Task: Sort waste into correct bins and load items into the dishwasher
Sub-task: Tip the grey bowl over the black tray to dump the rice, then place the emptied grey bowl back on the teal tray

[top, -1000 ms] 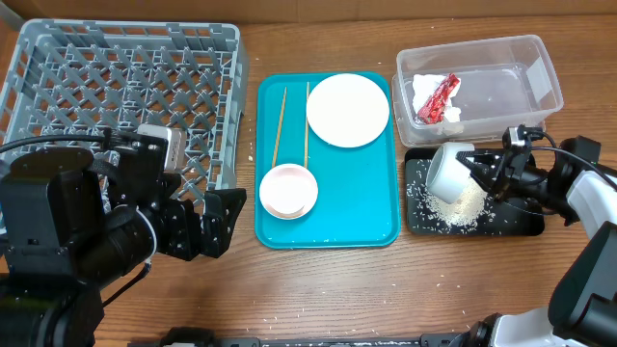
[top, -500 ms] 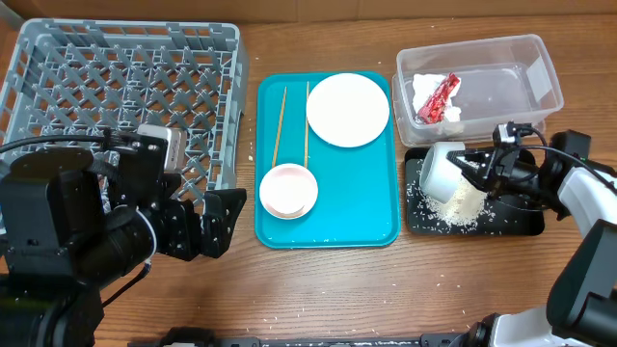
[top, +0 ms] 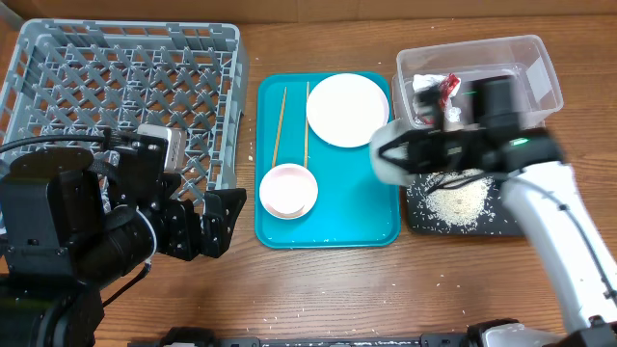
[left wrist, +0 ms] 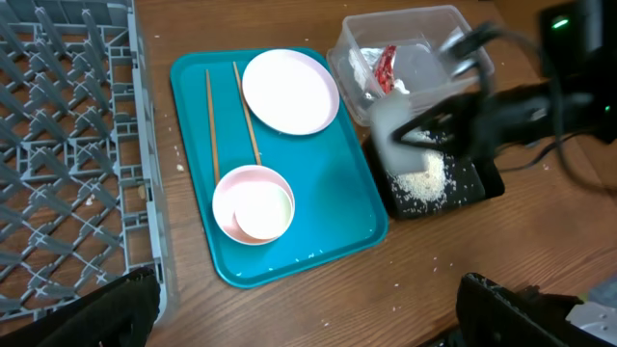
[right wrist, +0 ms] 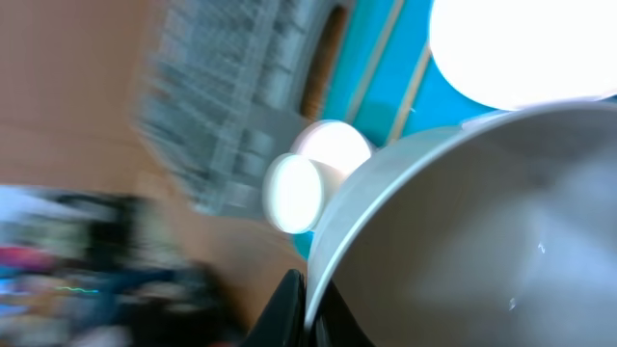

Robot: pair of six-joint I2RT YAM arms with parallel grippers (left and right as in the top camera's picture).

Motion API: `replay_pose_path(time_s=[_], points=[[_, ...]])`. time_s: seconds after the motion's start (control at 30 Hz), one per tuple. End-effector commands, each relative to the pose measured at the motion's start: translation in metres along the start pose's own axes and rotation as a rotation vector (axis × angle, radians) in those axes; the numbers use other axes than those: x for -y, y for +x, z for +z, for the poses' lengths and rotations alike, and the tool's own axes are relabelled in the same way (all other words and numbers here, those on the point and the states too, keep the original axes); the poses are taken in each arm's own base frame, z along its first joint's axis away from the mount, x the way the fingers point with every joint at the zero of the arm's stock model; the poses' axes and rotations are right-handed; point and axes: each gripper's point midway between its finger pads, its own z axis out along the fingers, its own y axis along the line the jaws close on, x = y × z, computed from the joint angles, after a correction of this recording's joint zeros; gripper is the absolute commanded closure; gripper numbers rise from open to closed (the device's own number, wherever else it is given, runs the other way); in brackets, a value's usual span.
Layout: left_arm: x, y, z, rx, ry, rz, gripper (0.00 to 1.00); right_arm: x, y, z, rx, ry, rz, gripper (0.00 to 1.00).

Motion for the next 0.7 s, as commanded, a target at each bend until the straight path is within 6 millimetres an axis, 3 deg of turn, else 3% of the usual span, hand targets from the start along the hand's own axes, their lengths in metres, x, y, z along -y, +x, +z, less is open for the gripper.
replay_pose_path(time_s=[0.0,0.23,0.27,0.3,0.33,0.37,0.47,0.5,0.6,0.67], points=[[0.000,-0.002,-0.002,0.014,-0.005,0.025,0.00,0.045,0.014,0.040,-0.043,0.489,-0.127,0.96],[0.000,-0.002,-0.002,0.014,-0.005,0.025,0.00,0.061,0.034,0.098,-0.132,0.648,-0.225,0.96],[0.000,-0.002,-0.002,0.014,-0.005,0.025,0.00,0.058,0.036,0.102,-0.140,0.633,-0.227,0.92],[0.000,-0.002,-0.002,0.014,-0.005,0.025,0.00,0.054,0.038,0.105,-0.147,0.614,-0.231,0.78],[0.000,-0.002,-0.002,0.014,-0.005,0.025,0.00,0.048,0.038,0.105,-0.148,0.597,-0.233,0.64],[0.000,-0.002,-0.002,0.014,-0.005,0.025,0.00,0.043,0.037,0.104,-0.149,0.585,-0.235,0.57],[0.000,-0.002,-0.002,0.014,-0.005,0.025,0.00,0.015,0.031,0.100,-0.147,0.501,-0.243,0.52],[0.000,-0.002,-0.002,0.014,-0.005,0.025,0.00,-0.014,0.028,0.101,-0.148,0.397,-0.253,0.51],[0.000,-0.002,-0.002,0.014,-0.005,0.025,0.00,-0.043,0.023,0.104,-0.137,0.324,-0.286,0.47],[0.000,-0.002,-0.002,0.014,-0.005,0.025,0.00,-0.051,0.023,0.106,-0.132,0.311,-0.305,0.47]])
